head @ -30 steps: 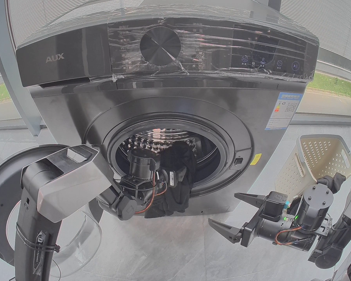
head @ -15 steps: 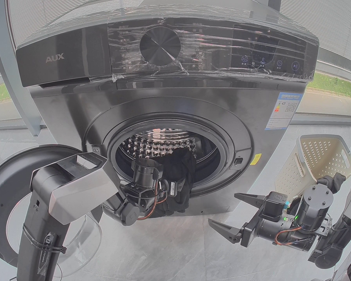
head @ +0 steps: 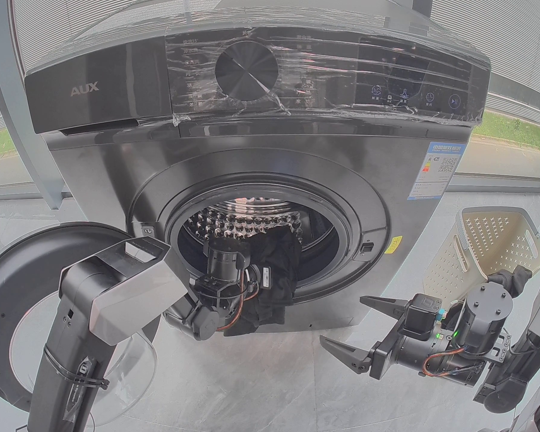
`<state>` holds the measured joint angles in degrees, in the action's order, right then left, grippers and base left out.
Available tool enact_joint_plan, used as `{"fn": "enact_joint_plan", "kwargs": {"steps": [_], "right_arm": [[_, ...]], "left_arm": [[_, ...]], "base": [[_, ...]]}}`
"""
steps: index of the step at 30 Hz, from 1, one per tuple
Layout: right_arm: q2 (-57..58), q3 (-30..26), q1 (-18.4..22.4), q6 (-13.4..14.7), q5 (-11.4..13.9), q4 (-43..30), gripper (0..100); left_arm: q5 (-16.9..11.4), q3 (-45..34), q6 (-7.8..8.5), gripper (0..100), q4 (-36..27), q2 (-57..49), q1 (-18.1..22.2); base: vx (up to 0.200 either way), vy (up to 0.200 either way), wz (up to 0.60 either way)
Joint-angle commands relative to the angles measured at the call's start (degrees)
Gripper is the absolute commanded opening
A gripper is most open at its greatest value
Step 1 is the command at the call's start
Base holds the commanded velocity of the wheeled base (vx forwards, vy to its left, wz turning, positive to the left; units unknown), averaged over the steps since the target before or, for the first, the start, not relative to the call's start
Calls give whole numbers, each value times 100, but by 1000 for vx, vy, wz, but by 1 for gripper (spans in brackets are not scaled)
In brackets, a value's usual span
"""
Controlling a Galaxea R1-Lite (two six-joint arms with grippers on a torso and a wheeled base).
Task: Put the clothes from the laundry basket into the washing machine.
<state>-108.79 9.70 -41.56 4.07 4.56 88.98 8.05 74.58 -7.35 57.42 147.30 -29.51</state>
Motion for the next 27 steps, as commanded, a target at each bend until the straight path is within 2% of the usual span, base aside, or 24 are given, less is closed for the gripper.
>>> {"fn": "enact_joint_plan", "kwargs": {"steps": [1, 8, 16, 17, 20, 25, 27], "right_arm": [[-2, 14, -1, 6, 1, 32, 100], [-2, 23, -28, -3, 1, 41, 100], [-2, 23, -10, -3, 1, 32, 100], [-2, 23, -10, 6, 1, 41, 100], [-2, 23, -19, 6, 1, 32, 100], [-2, 14, -10, 6, 1, 32, 100], [-2, 14, -19, 6, 1, 32, 100]], "left_arm": [[250, 689, -47, 0, 156, 71, 156], [435, 1595, -56, 0, 437, 229, 288], [461, 1621, -74, 0, 586, 282, 271], [461, 1586, -100, 100, 595, 282, 262], [461, 1428, -161, 100, 586, 238, 236], [364, 601, -161, 100, 419, -131, 183], [57, -128, -161, 100, 182, -333, 60]], "base": [[0, 0, 0], [0, 0, 0], [0, 0, 0], [0, 0, 0], [0, 0, 0], [0, 0, 0], [0, 0, 0]]}}
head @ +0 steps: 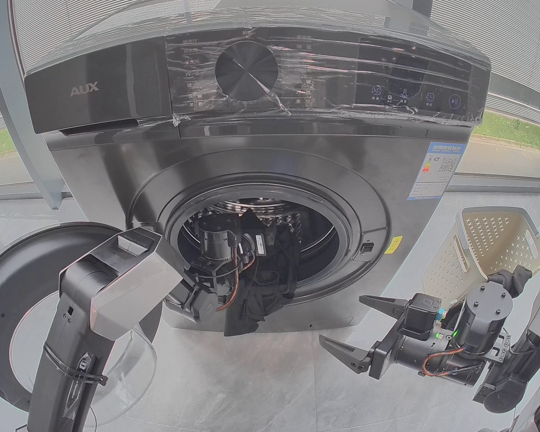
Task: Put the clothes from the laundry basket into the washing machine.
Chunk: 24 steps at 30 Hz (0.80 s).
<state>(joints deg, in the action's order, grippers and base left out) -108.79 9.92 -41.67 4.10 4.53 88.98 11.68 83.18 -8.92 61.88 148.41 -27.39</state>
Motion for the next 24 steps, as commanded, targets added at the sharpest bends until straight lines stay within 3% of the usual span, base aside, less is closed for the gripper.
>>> {"fn": "enact_joint_plan", "kwargs": {"steps": [1, 3, 12, 19, 20, 24], "right_arm": [[-2, -8, -17, 3, 4, 32, 100], [-2, -8, -34, 3, 4, 32, 100], [-20, -8, -52, 3, 4, 32, 100], [-20, -8, -52, 3, 4, 32, 100], [-20, -8, -52, 3, 4, 41, 100], [-20, -8, -34, 3, 4, 41, 100]], "left_arm": [[-403, -1146, -4, 100, -255, -488, -161], [-517, -1392, 5, 100, -264, -506, -223], [-535, -1313, 49, 100, -247, -75, -223], [-517, -1146, 224, 100, -203, 206, -161], [-517, -1093, 224, 0, -194, 215, -161], [-491, -1005, 207, 0, -159, 171, -179]], "base": [[0, 0, 0], [0, 0, 0], [0, 0, 0], [0, 0, 0], [0, 0, 0], [0, 0, 0]]}}
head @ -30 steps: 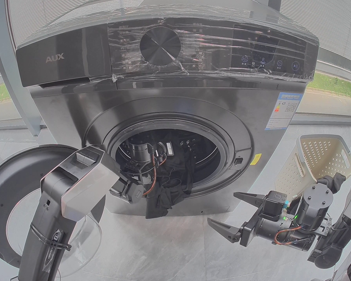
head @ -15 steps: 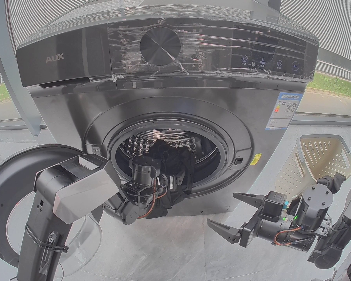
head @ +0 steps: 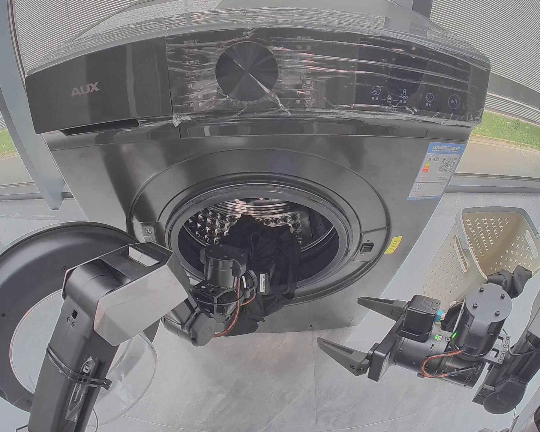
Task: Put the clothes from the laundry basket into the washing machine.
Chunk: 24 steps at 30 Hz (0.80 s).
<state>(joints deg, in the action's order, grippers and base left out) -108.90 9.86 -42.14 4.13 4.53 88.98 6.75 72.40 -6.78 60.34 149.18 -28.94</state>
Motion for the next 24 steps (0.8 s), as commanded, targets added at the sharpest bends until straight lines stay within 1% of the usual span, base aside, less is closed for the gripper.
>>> {"fn": "enact_joint_plan", "kwargs": {"steps": [1, 5, 8, 11, 15, 17, 21, 24], "right_arm": [[0, -2, 4, 0, 4, 41, 100], [0, -2, 13, 0, 4, 32, 100], [0, -2, 4, 0, 4, 41, 100], [0, 7, -4, 0, -5, 32, 100], [0, 7, -4, 0, -5, 41, 100], [0, 7, -4, 0, -5, 32, 100], [-9, -2, -4, 0, 4, 32, 100], [-9, -2, -4, 0, -5, 32, 100]], "left_arm": [[1, 81, -8, 0, 21, 68, -33], [45, 319, -43, 0, 109, 41, -24], [177, 565, -96, 0, 250, 50, -6], [388, 1092, -192, 0, 417, 112, 11], [511, 1619, -201, 0, 434, 182, 117], [555, 1795, -236, 0, 443, 235, 143], [608, 1980, -324, 0, 434, 252, 152], [617, 1971, -351, 0, 443, 252, 152]], "base": [[0, 0, 0], [0, 0, 0], [0, 0, 0], [0, 0, 0], [0, 0, 0], [0, 0, 0], [0, 0, 0], [0, 0, 0]]}}
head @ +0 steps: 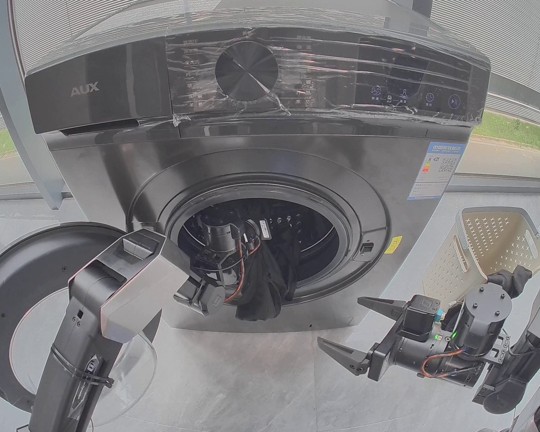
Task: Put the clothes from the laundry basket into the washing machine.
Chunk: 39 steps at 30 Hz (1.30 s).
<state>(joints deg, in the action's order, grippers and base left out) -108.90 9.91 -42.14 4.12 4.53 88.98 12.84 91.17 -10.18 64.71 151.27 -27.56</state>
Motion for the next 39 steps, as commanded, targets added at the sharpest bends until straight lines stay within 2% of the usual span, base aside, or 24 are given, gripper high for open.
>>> {"fn": "enact_joint_plan", "kwargs": {"steps": [1, 4, 5, 8, 11, 14, 19, 21, 23, 24, 31, 33, 34, 35, 37, 39], "right_arm": [[-9, -7, -4, 1, 4, 32, 100], [0, -7, 4, 1, 4, 41, 100], [0, -7, 4, 1, 4, 41, 100], [0, -7, 4, 1, 4, 32, 100], [0, -7, 4, 1, 4, 32, 100], [0, -7, 4, 1, 4, 32, 100], [0, -7, -4, 1, -5, 32, 100], [0, -7, 4, 1, 4, 32, 100], [0, -7, 4, 1, 4, 32, 100], [0, -7, -4, 1, 4, 32, 100], [-9, -7, -13, 1, 4, 32, 100], [0, -7, -13, 1, 4, 32, 100], [0, -7, -13, 1, 4, 41, 100], [0, -7, -4, 1, 4, 32, 100], [0, -7, -4, 1, 4, 41, 100], [0, -7, -4, 1, 4, 32, 100]], "left_arm": [[8, 94, -10, 0, 7, 43, 14], [8, 58, -28, 0, 7, 25, 14], [8, 50, -46, 100, 7, 25, 5], [8, 14, -72, 100, 7, -1, -12], [8, -170, -169, 100, -20, -107, -65], [-36, -601, -177, 100, -81, -309, -135], [-203, -1163, -142, 100, -81, -318, -258], [-370, -1603, -125, 100, -151, -353, -320], [-405, -1655, -125, 100, -169, -353, -320], [-528, -1875, -107, 100, -204, -379, -346], [-581, -1981, -81, 100, -274, -318, -346], [-581, -1954, -37, 100, -283, -239, -329], [-581, -1937, 60, 100, -257, -151, -320], [-581, -1937, 95, 0, -266, -133, -311], [-581, -1884, 218, 0, -248, -54, -302], [-581, -1858, 209, 0, -248, -45, -311]], "base": [[0, 0, 0], [0, 0, 0], [0, 0, 0], [0, 0, 0], [0, 0, 0], [0, 0, 0], [0, 0, 0], [0, 0, 0], [0, 0, 0], [0, 0, 0], [0, 0, 0], [0, 0, 0], [0, 0, 0], [0, 0, 0], [0, 0, 0], [0, 0, 0]]}}
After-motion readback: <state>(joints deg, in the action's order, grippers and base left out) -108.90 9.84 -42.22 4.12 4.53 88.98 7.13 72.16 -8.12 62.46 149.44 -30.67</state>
